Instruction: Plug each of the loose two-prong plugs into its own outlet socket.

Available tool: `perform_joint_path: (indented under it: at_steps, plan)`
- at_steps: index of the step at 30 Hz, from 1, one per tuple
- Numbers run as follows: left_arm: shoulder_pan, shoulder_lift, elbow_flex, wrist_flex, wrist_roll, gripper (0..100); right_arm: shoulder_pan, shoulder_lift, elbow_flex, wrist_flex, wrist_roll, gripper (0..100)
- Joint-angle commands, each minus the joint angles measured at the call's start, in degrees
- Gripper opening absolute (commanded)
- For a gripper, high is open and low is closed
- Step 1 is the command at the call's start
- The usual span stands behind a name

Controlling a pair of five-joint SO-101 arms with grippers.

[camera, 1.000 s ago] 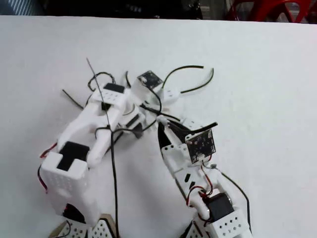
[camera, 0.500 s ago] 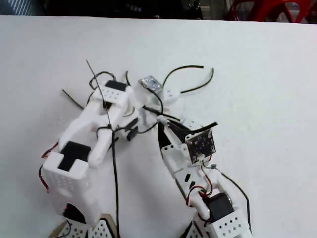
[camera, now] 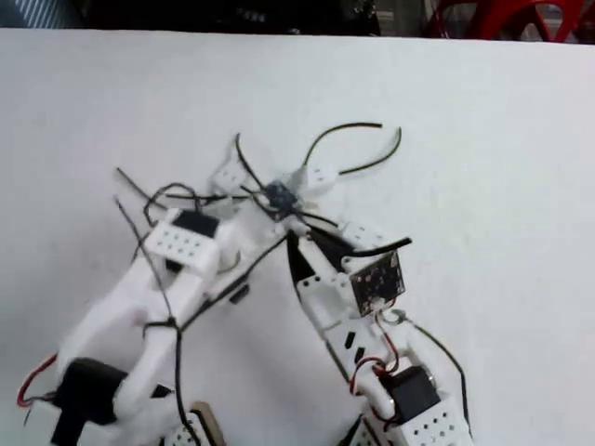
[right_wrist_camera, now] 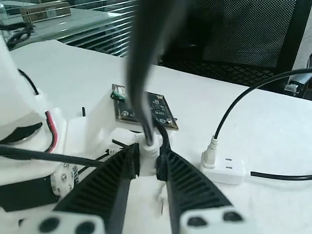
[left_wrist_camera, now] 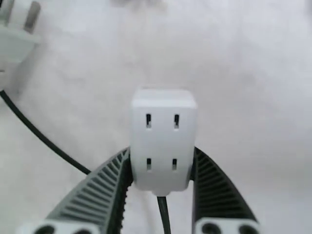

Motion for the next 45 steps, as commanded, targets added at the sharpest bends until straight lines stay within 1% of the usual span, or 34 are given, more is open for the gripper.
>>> perform_joint_path:
  at_steps: [1, 3, 4, 5, 9, 12, 15, 19, 23, 26, 28, 34, 36, 38, 42, 45]
  plan:
    - [0.31, -8.48, 4.31, 1.05, 0.09, 26, 0.84, 0.48, 0.26, -0.75, -0.35, 1.7]
    - [-1.45, -9.63, 4.92, 2.46, 0.09, 37, 0.84, 0.48, 0.26, -0.75, -0.35, 1.7]
    - [-2.59, -10.51, 5.19, 2.81, 0.00, 40, 0.84, 0.48, 0.26, -0.66, -0.35, 1.7]
    - [-3.82, -11.56, 5.27, 2.81, -0.26, 40, 0.84, 0.48, 0.26, -0.40, -0.35, 1.7]
    - [-7.43, -17.19, 5.27, 3.78, -0.62, 36, -0.48, 0.48, 0.26, 1.01, 1.05, 1.7]
    - [-9.71, -23.34, 5.36, 6.77, -0.62, 35, -3.56, 0.48, 0.88, 2.95, 3.25, 1.7]
    - [-13.85, -30.81, 5.71, 9.67, -0.18, 35, -5.58, 0.48, 0.70, 4.44, 3.34, 1.7]
    - [-18.33, -42.42, 11.78, 8.18, 0.00, 35, -6.29, 0.48, 0.70, 4.70, 3.34, 1.7]
    - [-18.77, -52.62, 19.96, 6.24, 0.00, 35, -6.29, 0.48, 0.70, 5.05, 3.34, 1.7]
    - [-19.12, -58.86, 23.65, 6.15, 0.00, 35, -6.29, 0.48, 0.70, 5.05, 3.34, 1.7]
    - [-21.23, -62.37, 25.23, 6.07, 0.09, 35, -6.29, 0.48, 0.70, 5.14, 3.34, 1.7]
    - [-27.91, -69.32, 28.92, 5.63, 0.09, 35, -6.29, 0.48, 0.53, 6.20, 5.63, 1.7]
    - [-29.58, -70.46, 31.12, 3.69, 0.35, 35, -6.29, 0.57, -0.88, 7.69, 5.63, 1.7]
    - [-31.34, -70.99, 33.49, 1.14, 2.64, 35, -6.29, 0.57, -3.69, 10.86, 5.63, 1.7]
    - [-32.40, -71.08, 36.22, -1.49, 4.04, 35, -6.29, 2.77, -7.47, 13.05, 5.63, 1.7]
    - [-32.13, -71.08, 37.19, -1.41, 4.04, 35, -6.29, 10.59, -12.04, 13.05, 5.63, 1.7]
